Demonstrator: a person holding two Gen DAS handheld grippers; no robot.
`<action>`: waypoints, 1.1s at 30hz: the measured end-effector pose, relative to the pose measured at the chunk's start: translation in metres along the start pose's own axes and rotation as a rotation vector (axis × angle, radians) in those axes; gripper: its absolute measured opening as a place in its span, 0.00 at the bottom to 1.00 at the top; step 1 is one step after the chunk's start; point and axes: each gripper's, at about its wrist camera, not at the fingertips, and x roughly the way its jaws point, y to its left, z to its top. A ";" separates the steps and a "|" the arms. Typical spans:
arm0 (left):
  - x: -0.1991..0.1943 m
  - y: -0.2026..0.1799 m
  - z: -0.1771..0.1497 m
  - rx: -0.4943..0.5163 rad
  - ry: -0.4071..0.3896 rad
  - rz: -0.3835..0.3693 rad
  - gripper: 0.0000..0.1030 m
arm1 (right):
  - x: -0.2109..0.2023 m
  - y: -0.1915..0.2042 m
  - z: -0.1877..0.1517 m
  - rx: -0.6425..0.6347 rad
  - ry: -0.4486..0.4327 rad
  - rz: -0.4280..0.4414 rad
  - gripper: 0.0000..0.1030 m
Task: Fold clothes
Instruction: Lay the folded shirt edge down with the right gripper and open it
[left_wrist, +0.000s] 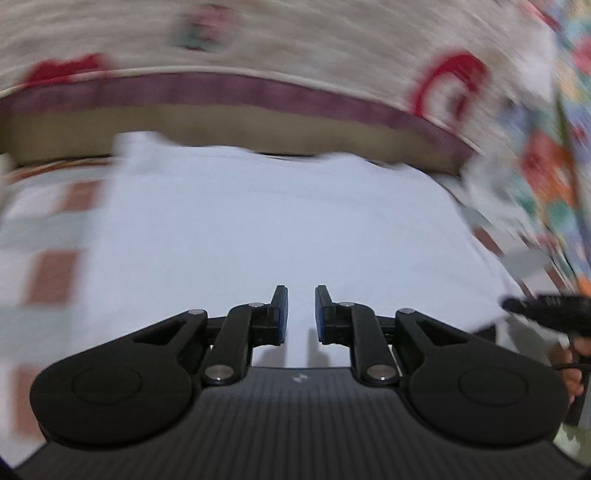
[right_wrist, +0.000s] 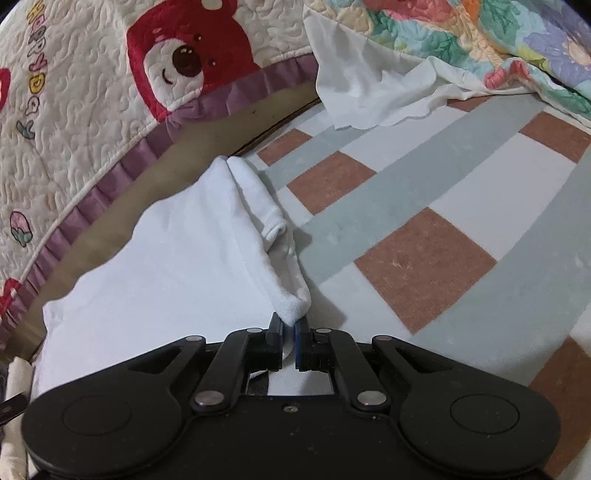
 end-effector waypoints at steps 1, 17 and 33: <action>0.021 -0.010 0.005 0.034 0.028 -0.011 0.15 | 0.000 0.000 -0.001 -0.007 -0.003 -0.008 0.04; 0.050 0.017 0.000 -0.030 0.064 0.170 0.21 | -0.005 -0.003 -0.001 -0.042 -0.001 0.014 0.04; 0.025 -0.023 -0.041 0.050 0.042 0.123 0.26 | -0.010 -0.005 -0.012 -0.004 0.012 0.115 0.45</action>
